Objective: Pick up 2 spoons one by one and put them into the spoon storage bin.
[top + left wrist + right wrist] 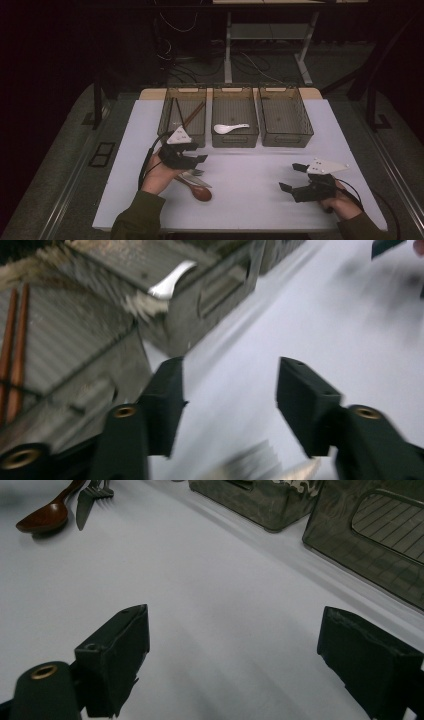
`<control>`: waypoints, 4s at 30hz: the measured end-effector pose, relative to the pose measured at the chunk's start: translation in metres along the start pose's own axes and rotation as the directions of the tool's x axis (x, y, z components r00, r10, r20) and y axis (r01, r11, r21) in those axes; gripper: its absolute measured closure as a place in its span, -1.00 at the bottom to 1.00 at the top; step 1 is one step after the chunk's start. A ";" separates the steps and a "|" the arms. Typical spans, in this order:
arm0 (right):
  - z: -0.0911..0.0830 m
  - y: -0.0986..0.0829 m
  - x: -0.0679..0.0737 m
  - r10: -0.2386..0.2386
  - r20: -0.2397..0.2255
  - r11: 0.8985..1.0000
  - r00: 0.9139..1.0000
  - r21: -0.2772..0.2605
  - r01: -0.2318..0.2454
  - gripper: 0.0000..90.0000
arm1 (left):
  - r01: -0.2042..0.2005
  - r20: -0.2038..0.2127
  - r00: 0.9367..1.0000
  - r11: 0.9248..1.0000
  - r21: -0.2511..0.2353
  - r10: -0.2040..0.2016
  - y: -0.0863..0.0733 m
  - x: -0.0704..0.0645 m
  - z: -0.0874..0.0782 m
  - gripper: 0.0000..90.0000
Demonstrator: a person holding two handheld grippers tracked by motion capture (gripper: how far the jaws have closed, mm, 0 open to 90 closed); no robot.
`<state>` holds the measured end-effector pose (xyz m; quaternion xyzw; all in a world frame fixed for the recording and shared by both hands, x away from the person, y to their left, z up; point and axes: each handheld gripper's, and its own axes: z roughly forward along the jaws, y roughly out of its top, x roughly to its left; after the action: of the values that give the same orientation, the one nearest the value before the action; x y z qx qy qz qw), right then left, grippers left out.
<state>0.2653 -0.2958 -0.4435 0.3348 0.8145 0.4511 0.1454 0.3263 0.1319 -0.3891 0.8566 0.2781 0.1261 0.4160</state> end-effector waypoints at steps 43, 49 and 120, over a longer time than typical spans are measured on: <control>0.001 0.000 0.001 -0.003 0.003 1.000 1.000 0.004 0.003 -0.71 | 0.092 0.052 0.993 0.973 0.211 -0.105 -0.077 -0.020 -0.023 0.97; 0.001 0.000 0.001 -0.005 0.004 1.000 1.000 0.007 0.005 -0.71 | 0.135 0.115 0.983 0.988 0.079 -0.144 -0.065 -0.027 -0.017 0.53; 0.002 -0.001 0.004 0.003 0.013 1.000 1.000 0.014 -0.003 -0.71 | -0.001 0.233 0.972 0.992 0.126 -0.028 -0.050 -0.044 0.000 0.80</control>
<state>0.2625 -0.2923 -0.4453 0.3397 0.8162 0.4435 0.1476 0.2724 0.1314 -0.4273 0.8880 0.2402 0.0033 0.3922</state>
